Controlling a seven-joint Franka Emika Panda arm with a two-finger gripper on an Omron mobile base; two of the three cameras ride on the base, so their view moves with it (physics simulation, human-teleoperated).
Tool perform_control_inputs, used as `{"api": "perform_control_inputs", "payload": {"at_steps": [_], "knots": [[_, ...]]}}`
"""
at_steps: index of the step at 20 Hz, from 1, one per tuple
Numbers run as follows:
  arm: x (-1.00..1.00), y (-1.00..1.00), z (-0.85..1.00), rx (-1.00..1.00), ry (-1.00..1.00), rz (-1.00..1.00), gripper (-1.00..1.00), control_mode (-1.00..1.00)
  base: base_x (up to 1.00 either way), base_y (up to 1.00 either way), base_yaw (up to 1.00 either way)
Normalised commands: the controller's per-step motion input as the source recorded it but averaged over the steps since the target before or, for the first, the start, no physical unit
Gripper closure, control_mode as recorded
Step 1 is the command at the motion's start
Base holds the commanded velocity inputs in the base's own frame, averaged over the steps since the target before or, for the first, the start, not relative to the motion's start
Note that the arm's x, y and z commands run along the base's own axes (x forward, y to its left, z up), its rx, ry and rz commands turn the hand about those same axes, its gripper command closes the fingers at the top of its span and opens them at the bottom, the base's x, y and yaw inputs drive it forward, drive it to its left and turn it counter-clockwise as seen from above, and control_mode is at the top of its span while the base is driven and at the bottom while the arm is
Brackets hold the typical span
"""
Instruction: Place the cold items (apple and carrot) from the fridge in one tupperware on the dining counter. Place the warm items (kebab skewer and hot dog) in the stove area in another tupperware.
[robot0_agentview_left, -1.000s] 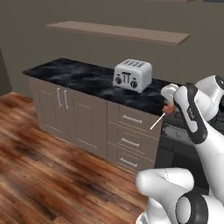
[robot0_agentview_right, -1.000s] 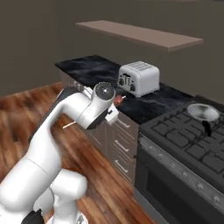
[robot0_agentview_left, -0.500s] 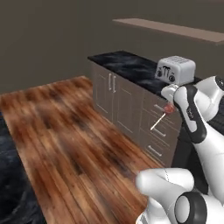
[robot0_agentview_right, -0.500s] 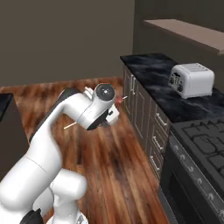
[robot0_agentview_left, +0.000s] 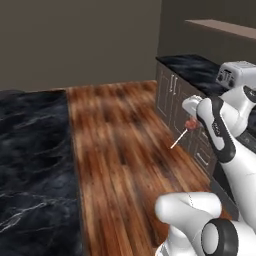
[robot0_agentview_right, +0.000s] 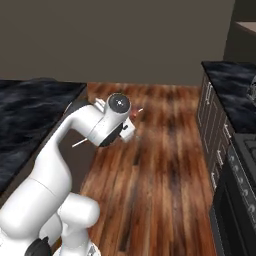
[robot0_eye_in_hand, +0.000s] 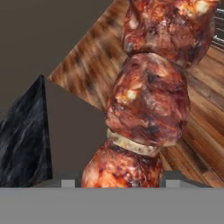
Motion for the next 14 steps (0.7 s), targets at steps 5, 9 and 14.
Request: {"api": "perform_control_inputs", "payload": {"at_steps": [5,9,14], "knots": [[0.00,0.00,0.00,0.00,0.00,0.00,1.00,1.00,-1.00,-0.03,0.36],[0.00,0.00,0.00,0.00,0.00,0.00,1.00,1.00,-1.00,0.00,0.30],[0.00,0.00,0.00,0.00,0.00,0.00,1.00,1.00,-0.85,0.49,0.25]]}}
